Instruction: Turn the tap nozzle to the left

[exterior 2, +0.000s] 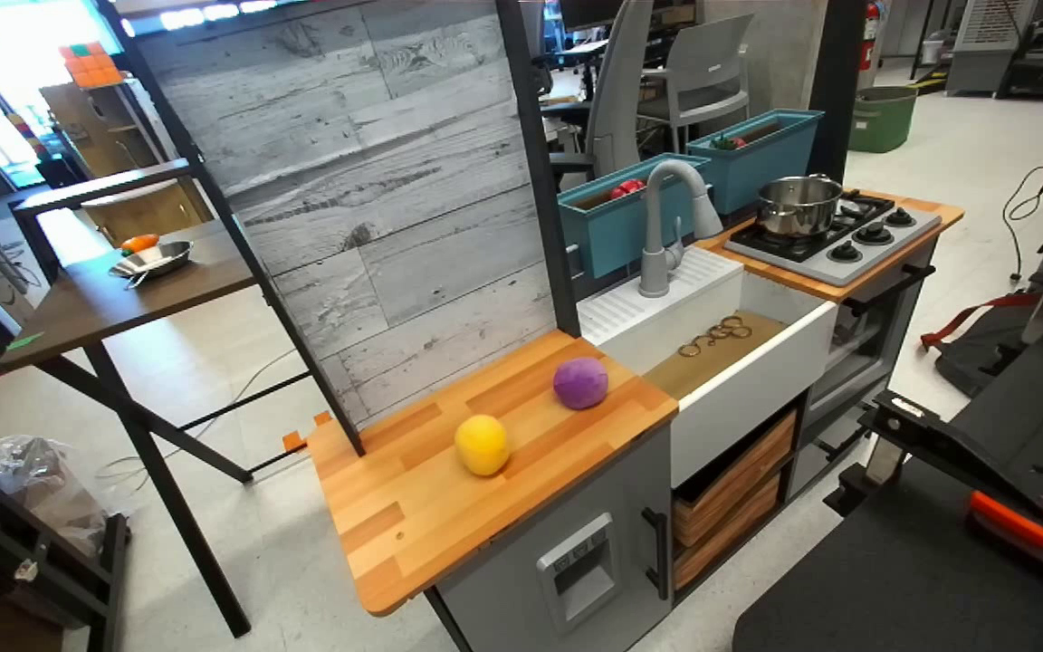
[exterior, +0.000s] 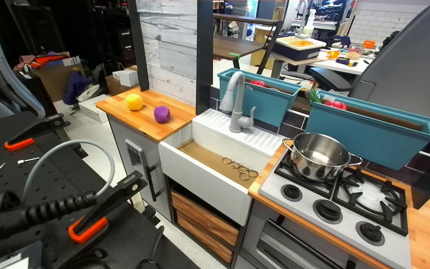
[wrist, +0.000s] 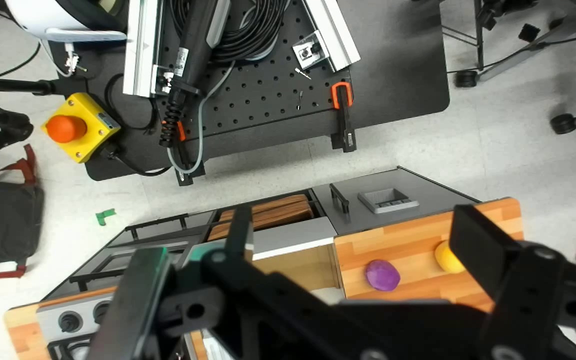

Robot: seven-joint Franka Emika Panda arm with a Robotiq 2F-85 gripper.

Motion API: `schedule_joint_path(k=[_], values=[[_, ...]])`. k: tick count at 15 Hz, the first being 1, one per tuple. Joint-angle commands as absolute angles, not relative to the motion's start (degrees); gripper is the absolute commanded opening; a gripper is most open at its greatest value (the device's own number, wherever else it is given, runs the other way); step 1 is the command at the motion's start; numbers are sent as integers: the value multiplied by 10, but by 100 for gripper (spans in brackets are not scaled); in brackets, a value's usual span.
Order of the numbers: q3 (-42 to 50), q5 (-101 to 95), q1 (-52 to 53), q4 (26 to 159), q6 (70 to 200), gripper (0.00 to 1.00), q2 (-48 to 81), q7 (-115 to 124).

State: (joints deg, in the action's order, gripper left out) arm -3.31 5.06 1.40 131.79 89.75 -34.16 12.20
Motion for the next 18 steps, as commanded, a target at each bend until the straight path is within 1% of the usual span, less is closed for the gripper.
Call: schedule_joint_path(k=[1, 4, 7, 9, 12, 16, 18], values=[[-40, 52, 9, 1317, 898, 100, -332, 119], [-49, 43, 8, 1340, 944, 100, -298, 124], [-58, 26, 6, 1370, 1027, 100, -241, 138], [-64, 5, 4, 1389, 1099, 100, -190, 156], [-71, -47, 1, 1412, 1240, 100, -101, 210], [-65, -181, 4, 1404, 1416, 100, 35, 357], [-34, -285, 16, 1379, 1478, 100, 97, 457]])
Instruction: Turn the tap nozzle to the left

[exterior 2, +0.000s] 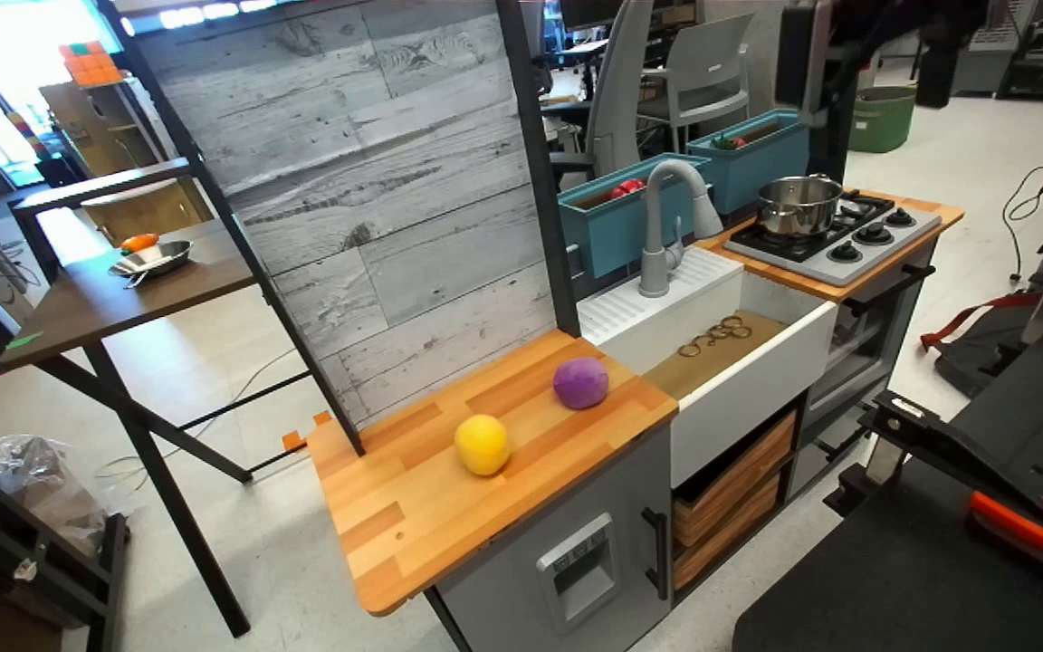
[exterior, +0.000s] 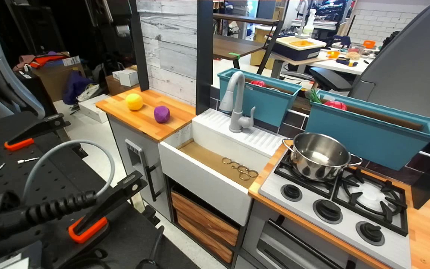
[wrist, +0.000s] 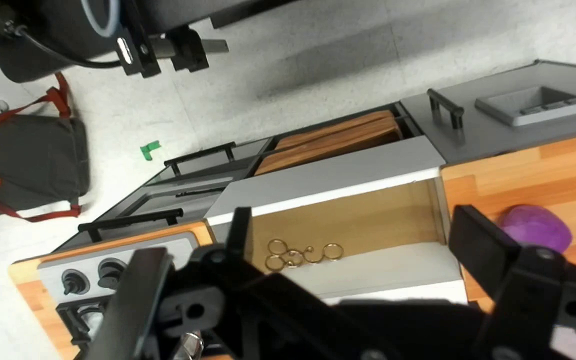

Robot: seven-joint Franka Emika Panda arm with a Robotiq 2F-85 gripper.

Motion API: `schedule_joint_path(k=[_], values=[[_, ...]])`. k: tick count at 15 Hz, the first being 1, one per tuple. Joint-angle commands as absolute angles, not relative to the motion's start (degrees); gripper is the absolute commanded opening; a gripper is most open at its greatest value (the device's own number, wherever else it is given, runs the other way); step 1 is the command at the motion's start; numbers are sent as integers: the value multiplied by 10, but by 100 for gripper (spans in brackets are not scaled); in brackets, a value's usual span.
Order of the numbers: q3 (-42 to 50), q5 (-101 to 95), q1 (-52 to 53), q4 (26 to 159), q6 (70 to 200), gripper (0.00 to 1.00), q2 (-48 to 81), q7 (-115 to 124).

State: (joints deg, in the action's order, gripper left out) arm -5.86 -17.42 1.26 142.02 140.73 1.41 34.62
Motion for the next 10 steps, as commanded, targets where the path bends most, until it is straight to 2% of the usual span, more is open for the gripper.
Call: schedule_joint_path(k=[1, 5, 10], values=[[-14, -333, 27, 1360, 1491, 100, 122, 504], [68, -474, 81, 1262, 1517, 100, 237, 681], [104, -512, 112, 1167, 1521, 100, 343, 790]])
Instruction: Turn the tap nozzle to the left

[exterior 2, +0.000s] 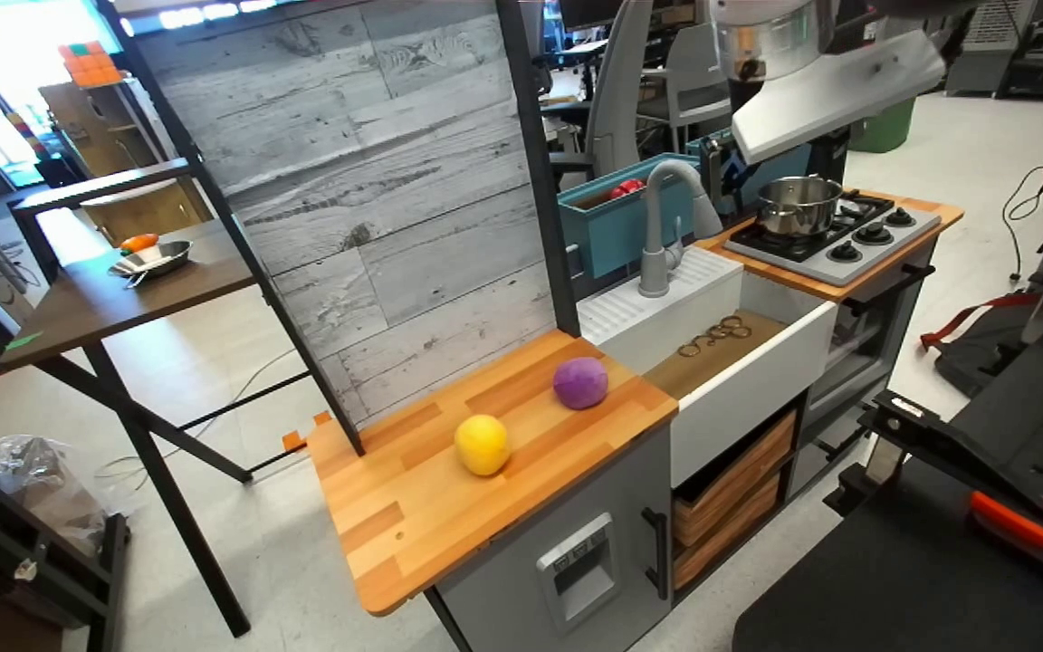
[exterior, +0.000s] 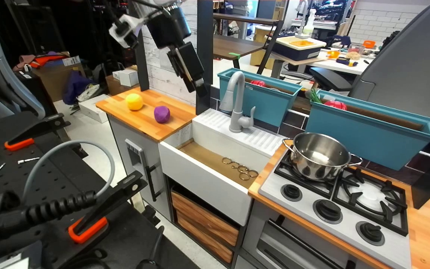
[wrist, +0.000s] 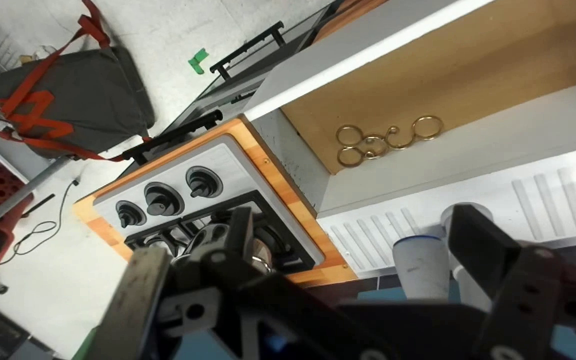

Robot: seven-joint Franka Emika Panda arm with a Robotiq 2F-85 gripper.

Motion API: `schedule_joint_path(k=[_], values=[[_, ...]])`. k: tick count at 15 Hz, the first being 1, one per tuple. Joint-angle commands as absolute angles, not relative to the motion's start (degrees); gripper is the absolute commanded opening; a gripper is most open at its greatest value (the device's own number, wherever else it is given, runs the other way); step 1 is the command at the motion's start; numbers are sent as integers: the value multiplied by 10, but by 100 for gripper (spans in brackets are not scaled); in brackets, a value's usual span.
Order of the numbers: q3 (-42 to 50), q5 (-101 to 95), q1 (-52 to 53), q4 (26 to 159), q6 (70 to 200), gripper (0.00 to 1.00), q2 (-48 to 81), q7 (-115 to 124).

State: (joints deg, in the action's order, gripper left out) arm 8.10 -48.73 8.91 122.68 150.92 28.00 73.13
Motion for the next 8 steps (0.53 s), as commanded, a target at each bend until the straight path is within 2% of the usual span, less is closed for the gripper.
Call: schedule_joint_path(k=[1, 8], values=[[101, -504, 111, 1153, 1523, 100, 360, 795], [139, -523, 145, 1047, 1532, 100, 445, 873]])
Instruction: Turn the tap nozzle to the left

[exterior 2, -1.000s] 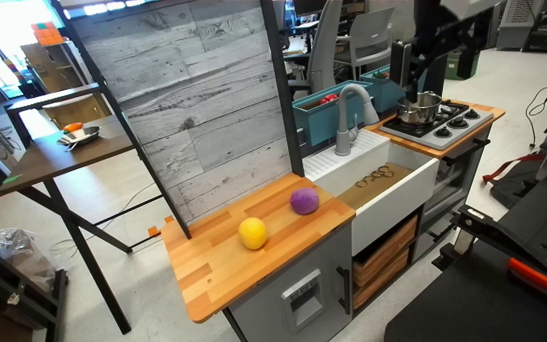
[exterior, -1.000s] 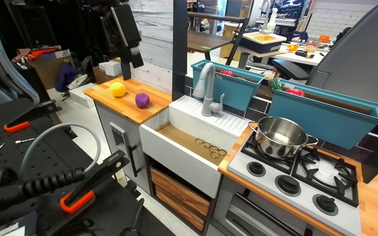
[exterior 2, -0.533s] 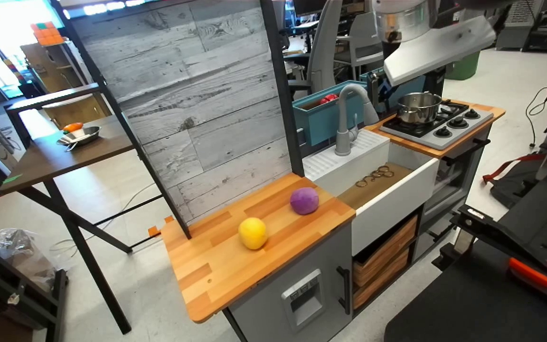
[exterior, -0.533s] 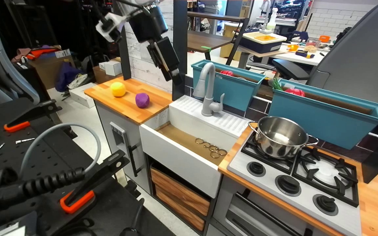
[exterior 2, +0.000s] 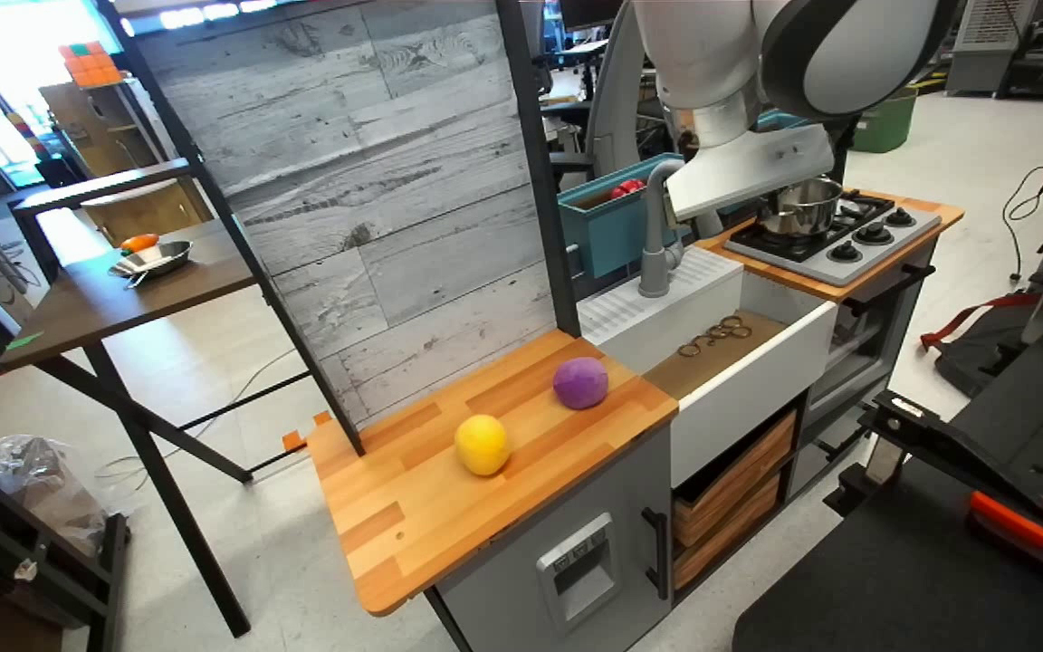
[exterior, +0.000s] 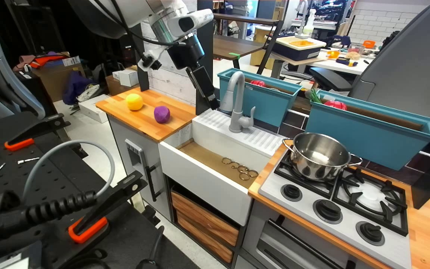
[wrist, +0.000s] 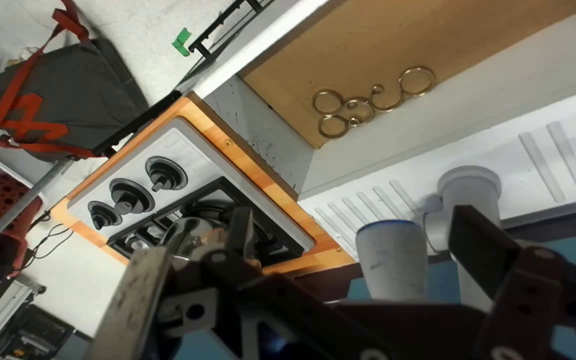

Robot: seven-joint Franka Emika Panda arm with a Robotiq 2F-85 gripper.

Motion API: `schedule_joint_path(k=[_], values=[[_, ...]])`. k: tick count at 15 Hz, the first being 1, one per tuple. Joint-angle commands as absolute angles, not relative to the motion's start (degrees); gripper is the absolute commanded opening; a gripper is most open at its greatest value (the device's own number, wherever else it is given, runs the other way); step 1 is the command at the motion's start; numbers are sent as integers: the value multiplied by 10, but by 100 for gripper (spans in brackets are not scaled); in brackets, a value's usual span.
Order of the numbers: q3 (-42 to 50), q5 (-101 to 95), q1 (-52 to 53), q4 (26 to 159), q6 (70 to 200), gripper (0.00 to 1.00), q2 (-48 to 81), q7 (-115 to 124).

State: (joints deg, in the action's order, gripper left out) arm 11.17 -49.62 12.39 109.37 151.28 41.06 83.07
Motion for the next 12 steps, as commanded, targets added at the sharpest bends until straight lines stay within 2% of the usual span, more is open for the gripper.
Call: schedule_joint_path(k=[1, 12], values=[[148, -533, 151, 1033, 1534, 100, 455, 886], [173, -611, 144, 971, 1505, 100, 497, 951]])
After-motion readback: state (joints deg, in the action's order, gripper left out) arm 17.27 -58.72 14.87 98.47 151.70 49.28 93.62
